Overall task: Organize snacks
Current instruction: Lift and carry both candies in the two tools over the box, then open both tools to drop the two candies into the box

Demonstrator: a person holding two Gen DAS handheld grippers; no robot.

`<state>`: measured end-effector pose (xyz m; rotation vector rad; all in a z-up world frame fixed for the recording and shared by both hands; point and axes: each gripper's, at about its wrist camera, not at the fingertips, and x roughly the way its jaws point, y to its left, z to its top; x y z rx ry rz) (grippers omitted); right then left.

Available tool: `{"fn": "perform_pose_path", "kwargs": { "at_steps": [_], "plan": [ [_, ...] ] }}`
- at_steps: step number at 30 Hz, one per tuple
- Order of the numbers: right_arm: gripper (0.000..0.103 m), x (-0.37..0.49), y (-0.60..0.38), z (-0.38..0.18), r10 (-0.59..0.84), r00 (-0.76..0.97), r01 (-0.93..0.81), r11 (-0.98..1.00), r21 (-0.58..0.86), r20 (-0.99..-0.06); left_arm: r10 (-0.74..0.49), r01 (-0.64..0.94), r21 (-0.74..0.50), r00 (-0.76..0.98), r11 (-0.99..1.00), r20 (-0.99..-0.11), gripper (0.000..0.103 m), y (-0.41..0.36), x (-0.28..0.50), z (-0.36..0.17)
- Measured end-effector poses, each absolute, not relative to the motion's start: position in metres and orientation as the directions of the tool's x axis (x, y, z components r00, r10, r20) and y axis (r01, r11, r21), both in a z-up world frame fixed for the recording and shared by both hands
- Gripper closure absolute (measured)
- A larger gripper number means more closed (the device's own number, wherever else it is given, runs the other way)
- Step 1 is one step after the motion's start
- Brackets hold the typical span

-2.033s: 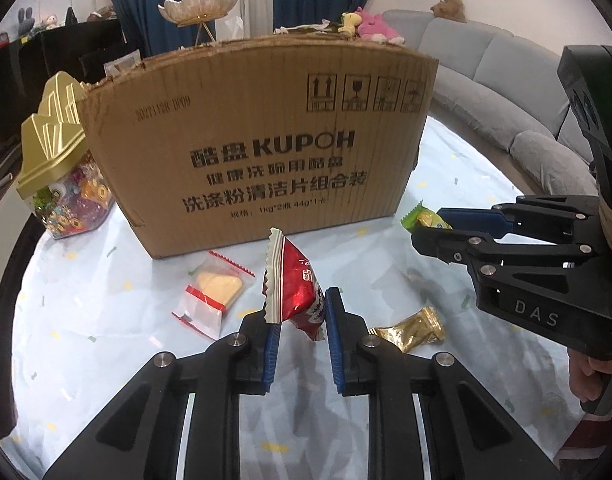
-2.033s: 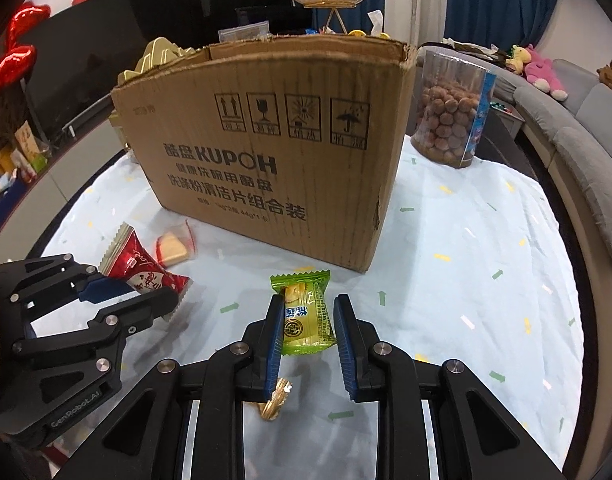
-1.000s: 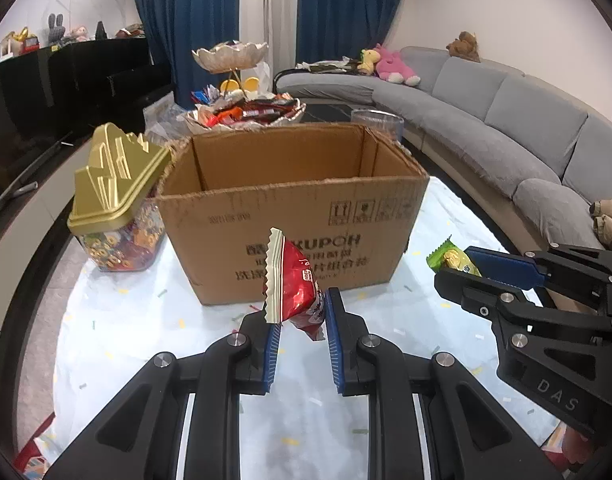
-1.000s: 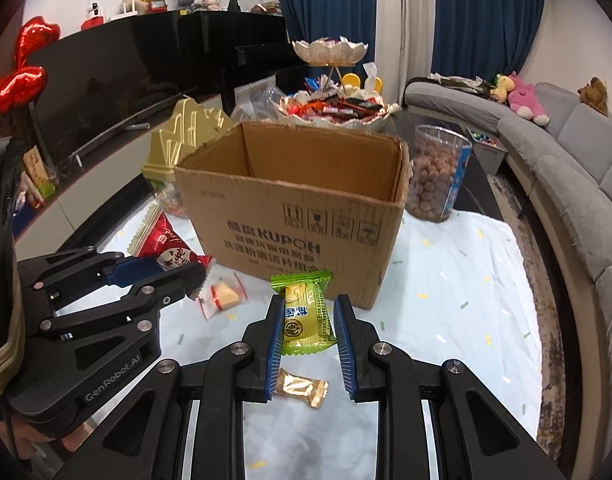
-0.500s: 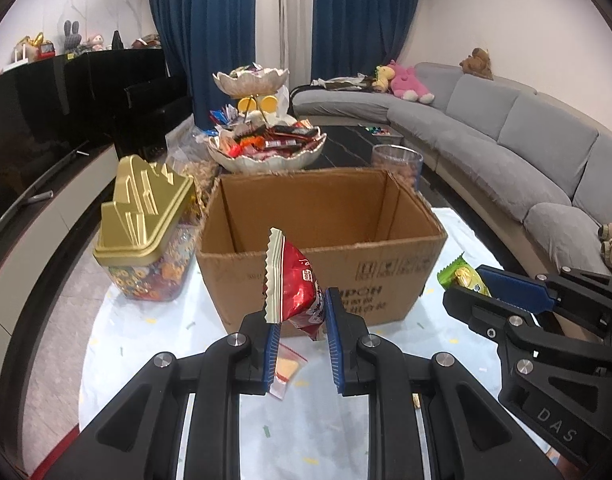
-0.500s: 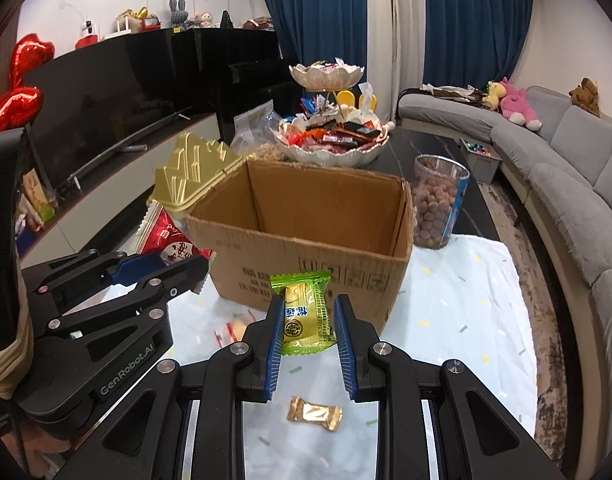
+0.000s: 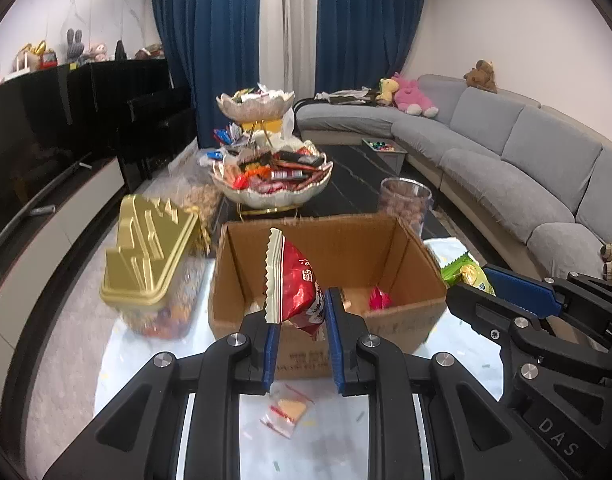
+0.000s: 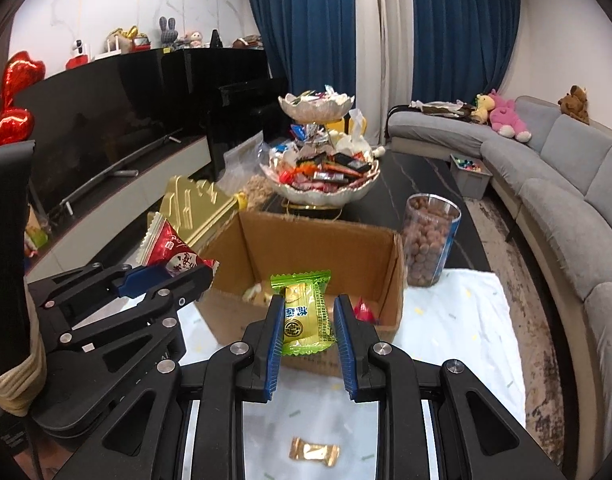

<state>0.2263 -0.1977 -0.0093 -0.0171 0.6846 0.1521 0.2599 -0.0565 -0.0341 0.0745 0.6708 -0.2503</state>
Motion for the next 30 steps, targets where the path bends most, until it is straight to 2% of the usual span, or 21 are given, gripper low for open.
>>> {"fn": "perform_pose_path", "kwargs": {
  "at_steps": [12,30],
  "plan": [
    [0.077,0.264,-0.202,0.001,0.1,0.776,-0.098,0.994,0.038,-0.623,-0.212,0.266,-0.007,0.752,0.964,-0.624,0.081,-0.059,0.298,-0.025],
    [0.077,0.311,-0.203,-0.018,0.084,0.751,-0.076,0.996,0.041,-0.655,-0.201,0.264,-0.003,0.729,0.965,-0.654,0.081,-0.06,0.348,-0.046]
  ]
}}
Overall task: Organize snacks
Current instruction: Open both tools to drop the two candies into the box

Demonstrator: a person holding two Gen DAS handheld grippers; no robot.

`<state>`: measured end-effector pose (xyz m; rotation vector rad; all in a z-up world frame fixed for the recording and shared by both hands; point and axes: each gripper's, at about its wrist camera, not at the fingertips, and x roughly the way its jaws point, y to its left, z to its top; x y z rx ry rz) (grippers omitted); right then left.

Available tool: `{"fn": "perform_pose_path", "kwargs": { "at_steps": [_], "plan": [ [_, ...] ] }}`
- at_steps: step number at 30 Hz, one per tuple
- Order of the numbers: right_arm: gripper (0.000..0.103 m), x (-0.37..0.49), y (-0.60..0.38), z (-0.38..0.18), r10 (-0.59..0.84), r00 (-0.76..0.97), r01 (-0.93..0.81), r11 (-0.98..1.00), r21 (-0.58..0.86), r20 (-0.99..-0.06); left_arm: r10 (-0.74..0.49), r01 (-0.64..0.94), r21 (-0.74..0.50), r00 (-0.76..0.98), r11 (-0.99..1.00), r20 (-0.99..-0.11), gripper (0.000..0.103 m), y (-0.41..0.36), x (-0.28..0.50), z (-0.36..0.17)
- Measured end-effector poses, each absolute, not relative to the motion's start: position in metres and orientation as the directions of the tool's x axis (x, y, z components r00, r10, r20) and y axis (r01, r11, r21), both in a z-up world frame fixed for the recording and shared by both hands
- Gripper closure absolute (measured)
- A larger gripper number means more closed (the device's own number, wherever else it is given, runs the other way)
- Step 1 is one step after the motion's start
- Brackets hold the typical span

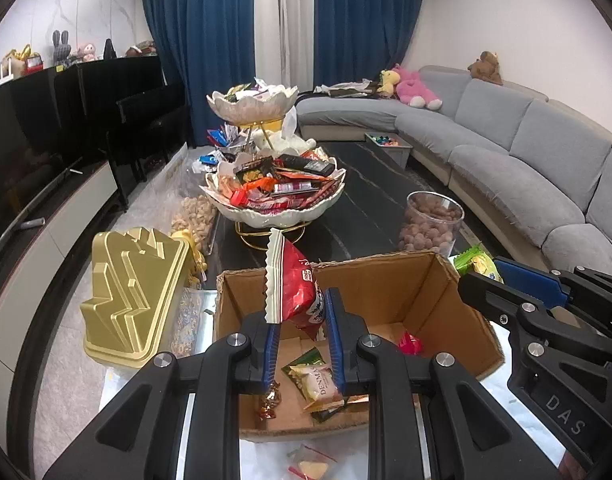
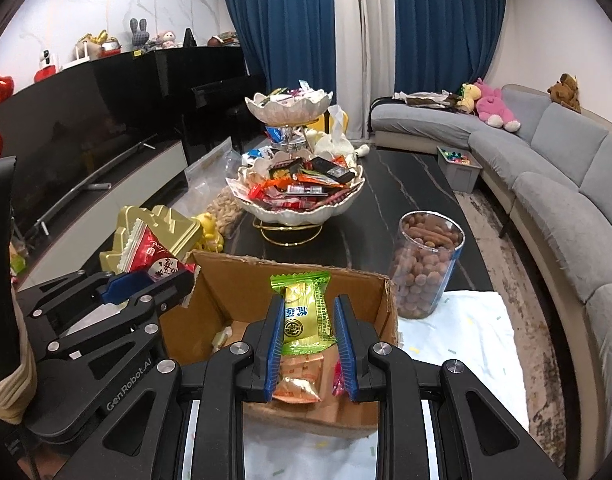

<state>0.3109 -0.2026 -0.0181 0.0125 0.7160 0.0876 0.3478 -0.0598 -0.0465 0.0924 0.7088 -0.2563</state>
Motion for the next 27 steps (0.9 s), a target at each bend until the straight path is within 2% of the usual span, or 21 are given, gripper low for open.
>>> {"fn": "perform_pose_path", "kwargs": {
  "at_steps": [21,22,23,24,25,26,27],
  "plan": [
    [0.076,0.34,-0.2,-0.048,0.084,0.705,-0.074,0.996,0.045,-0.704,-0.197,0.251,-0.031,0.67,0.967,-0.715,0.079,-0.059,0.378,-0.084],
    [0.074,0.34,-0.2,-0.048,0.081,0.705,-0.071,0.997,0.043,-0.704,-0.198,0.25,-0.033,0.671,0.968,-0.715,0.078,-0.058,0.377,-0.085],
    [0.073,0.34,-0.2,-0.048,0.077,0.705,-0.069,0.997,0.04,-0.705,-0.198,0.25,-0.034,0.67,0.968,-0.715,0.071,-0.057,0.377,-0.085],
    [0.066,0.34,-0.2,-0.048,0.07,0.706,-0.064,0.997,0.034,-0.704,-0.197,0.25,-0.032,0.671,0.968,-0.715,0.061,-0.056,0.376,-0.084],
    [0.055,0.34,-0.2,-0.047,0.062,0.709,-0.059,0.998,0.029,-0.702,-0.193,0.247,-0.029,0.675,0.968,-0.712,0.056,-0.055,0.375,-0.084],
    [0.05,0.34,-0.2,-0.046,0.056,0.714,-0.054,0.998,0.025,-0.698,-0.192,0.245,-0.027,0.679,0.969,-0.709,0.051,-0.054,0.374,-0.083],
    [0.044,0.338,-0.2,-0.044,0.044,0.722,-0.045,0.999,0.016,-0.69,-0.189,0.242,-0.024,0.685,0.97,-0.704,0.05,-0.053,0.372,-0.082]
  ]
}}
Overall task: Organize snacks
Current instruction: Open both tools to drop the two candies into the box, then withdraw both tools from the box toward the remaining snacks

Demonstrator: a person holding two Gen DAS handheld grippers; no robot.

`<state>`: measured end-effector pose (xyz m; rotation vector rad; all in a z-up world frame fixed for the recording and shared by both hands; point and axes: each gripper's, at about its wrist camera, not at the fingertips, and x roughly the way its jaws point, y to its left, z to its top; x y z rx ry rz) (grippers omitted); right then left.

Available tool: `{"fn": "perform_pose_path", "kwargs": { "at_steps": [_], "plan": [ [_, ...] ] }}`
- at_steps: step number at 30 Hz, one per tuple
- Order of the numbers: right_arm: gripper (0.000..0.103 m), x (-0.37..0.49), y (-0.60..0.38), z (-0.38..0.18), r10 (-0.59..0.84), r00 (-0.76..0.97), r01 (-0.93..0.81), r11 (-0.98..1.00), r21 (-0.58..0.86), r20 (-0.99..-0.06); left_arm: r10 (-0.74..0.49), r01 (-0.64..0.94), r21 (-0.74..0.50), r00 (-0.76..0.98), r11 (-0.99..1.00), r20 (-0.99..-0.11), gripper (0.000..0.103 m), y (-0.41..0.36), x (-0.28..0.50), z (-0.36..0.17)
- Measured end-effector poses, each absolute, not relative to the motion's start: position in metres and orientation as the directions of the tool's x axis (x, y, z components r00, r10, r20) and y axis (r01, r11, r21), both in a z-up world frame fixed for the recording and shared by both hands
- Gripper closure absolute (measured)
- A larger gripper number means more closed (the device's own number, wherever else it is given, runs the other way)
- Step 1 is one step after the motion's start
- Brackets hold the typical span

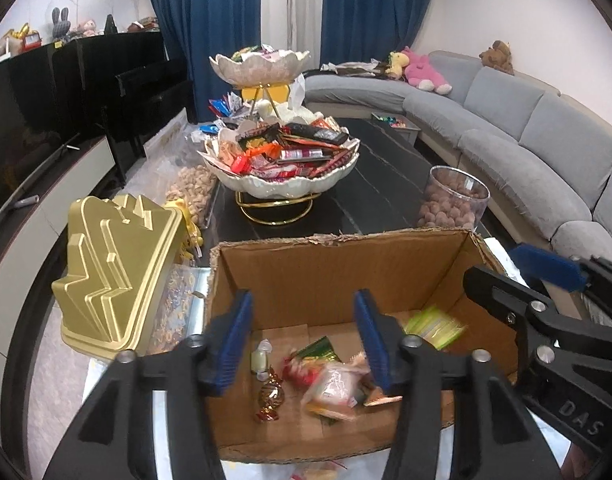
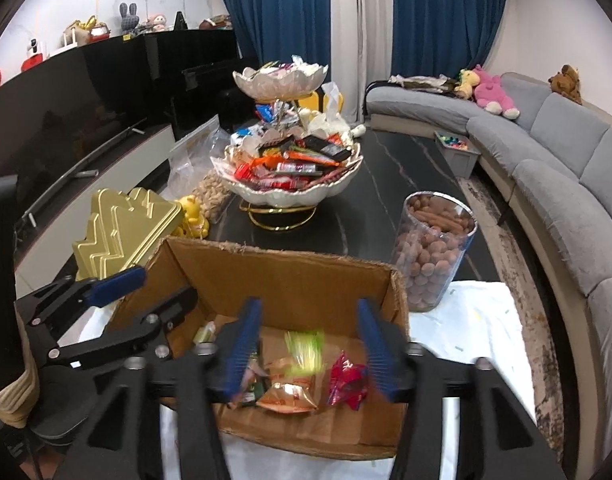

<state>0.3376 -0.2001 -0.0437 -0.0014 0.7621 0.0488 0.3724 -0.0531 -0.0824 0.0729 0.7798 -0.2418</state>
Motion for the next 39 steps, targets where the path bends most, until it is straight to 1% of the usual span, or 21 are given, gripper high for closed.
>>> {"fn": "perform_pose_path", "kwargs": {
  "at_steps": [1,3,4,8,12,15,30,39],
  "plan": [
    [0.039,0.337,-0.2,-0.042,0.035,0.726,-0.038,0.999,0.01,-0.687,-0.184,0.241,-0.019,0.686,0.97,-0.704,0.049,-0.052,0.372,-0.082],
    [0.032,0.334,-0.201,-0.039,0.016,0.732,-0.021,1.0,0.001,-0.681,-0.174,0.232,-0.014,0.689,0.973,-0.703,0.043,-0.05,0.371,-0.081],
    [0.03,0.333,-0.202,-0.038,0.014,0.734,-0.018,1.0,0.002,-0.679,-0.172,0.227,-0.015,0.692,0.974,-0.701,0.041,-0.048,0.369,-0.08],
    [0.026,0.329,-0.203,-0.033,0.006,0.739,-0.009,1.0,-0.001,-0.674,-0.156,0.214,-0.003,0.704,0.977,-0.693,0.033,-0.045,0.363,-0.074],
    [0.025,0.322,-0.205,-0.025,-0.017,0.75,0.016,1.0,-0.008,-0.661,-0.14,0.195,0.004,0.719,0.981,-0.681,0.024,-0.043,0.356,-0.065],
    [0.023,0.314,-0.207,-0.019,-0.018,0.758,0.025,1.0,0.001,-0.652,-0.135,0.191,0.009,0.729,0.982,-0.672,0.023,-0.042,0.349,-0.058],
    [0.023,0.278,-0.211,0.005,-0.041,0.782,0.053,0.999,0.0,-0.622,-0.132,0.198,0.033,0.758,0.98,-0.639,0.02,-0.04,0.315,-0.033],
    [0.023,0.253,-0.212,0.006,-0.058,0.778,0.077,0.997,0.003,-0.625,-0.14,0.211,0.037,0.759,0.977,-0.636,0.016,-0.037,0.295,-0.035]
  ]
}}
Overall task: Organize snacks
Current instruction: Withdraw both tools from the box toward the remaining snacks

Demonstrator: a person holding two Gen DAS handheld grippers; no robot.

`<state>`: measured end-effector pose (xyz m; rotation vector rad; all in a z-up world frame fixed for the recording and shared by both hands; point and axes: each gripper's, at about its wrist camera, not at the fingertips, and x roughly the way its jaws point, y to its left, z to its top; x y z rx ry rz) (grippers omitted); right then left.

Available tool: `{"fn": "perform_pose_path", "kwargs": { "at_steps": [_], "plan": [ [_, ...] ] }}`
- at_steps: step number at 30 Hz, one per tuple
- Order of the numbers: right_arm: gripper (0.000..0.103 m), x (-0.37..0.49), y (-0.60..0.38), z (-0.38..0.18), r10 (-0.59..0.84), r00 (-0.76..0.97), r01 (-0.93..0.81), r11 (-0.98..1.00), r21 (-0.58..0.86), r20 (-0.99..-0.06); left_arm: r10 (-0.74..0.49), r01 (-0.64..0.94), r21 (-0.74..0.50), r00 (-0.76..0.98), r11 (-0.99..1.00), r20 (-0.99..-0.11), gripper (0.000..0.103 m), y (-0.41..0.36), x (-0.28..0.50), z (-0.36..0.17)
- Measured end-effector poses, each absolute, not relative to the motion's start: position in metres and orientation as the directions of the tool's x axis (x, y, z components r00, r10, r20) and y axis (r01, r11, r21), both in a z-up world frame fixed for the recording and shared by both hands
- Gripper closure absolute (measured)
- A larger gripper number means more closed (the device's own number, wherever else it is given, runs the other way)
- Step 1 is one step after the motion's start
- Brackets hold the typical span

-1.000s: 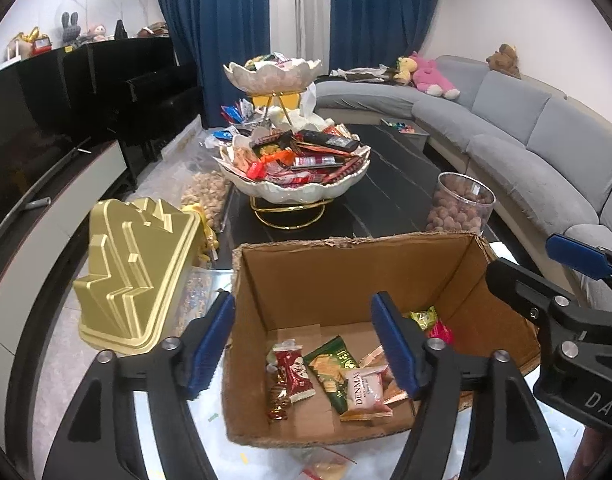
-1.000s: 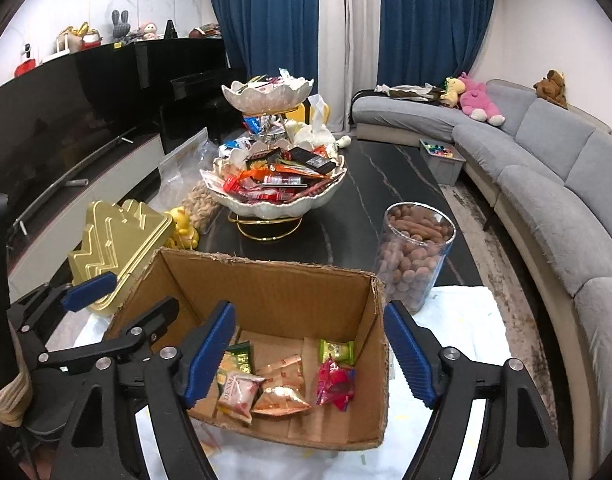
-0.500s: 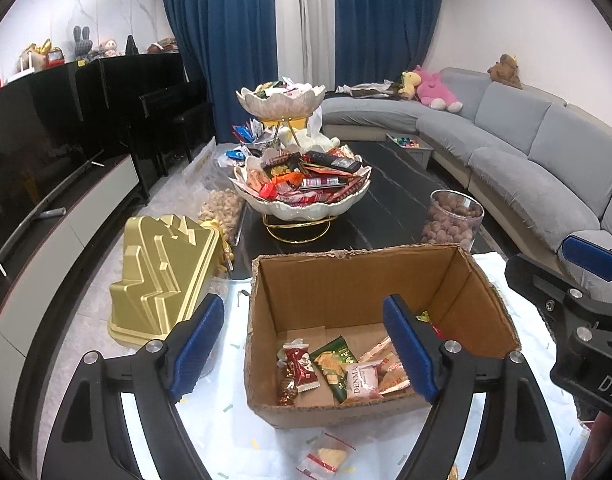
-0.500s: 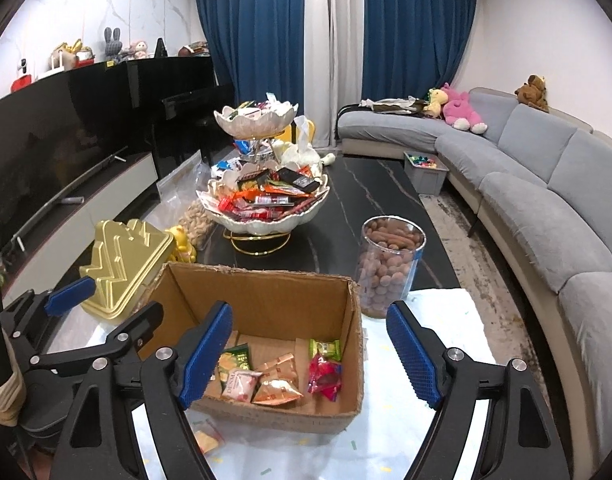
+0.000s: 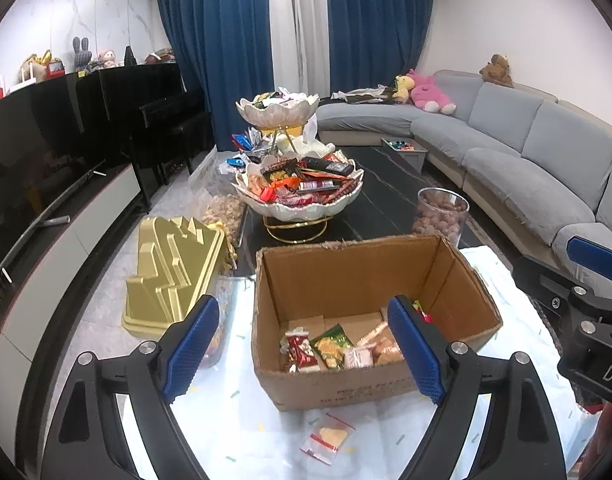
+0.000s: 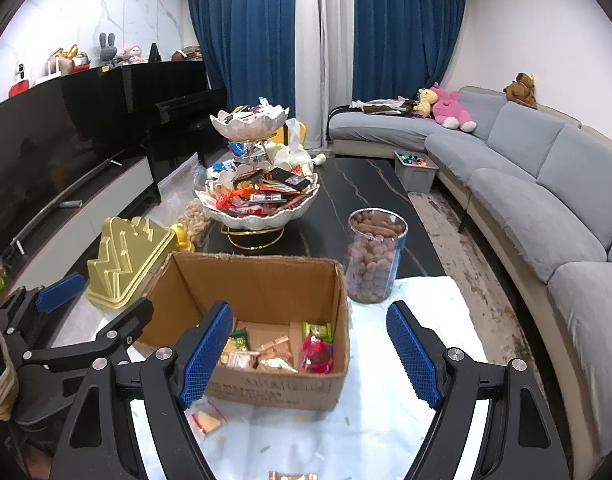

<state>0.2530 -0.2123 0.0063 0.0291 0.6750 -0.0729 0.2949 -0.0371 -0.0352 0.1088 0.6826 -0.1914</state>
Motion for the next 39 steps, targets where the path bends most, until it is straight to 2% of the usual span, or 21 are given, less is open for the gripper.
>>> {"fn": "perform_pose_path", "kwargs": {
  "at_steps": [4,24,39],
  "plan": [
    [0.013,0.241,-0.21,0.003,-0.063,0.779,0.083,0.997,0.003,-0.624,-0.146,0.226,0.044,0.755,0.973,-0.639,0.016,-0.037,0.284,-0.041],
    [0.013,0.195,-0.205,-0.025,-0.122,0.742,0.154,0.988,-0.01,-0.659,-0.157,0.3,0.124,0.756,0.946,-0.635,0.009,-0.03,0.245,-0.071],
    [0.013,0.16,-0.184,-0.058,-0.171,0.762,0.164,0.984,-0.07,-0.625,-0.19,0.373,0.157,0.739,0.915,-0.646,0.009,-0.022,0.227,-0.106]
  ]
}}
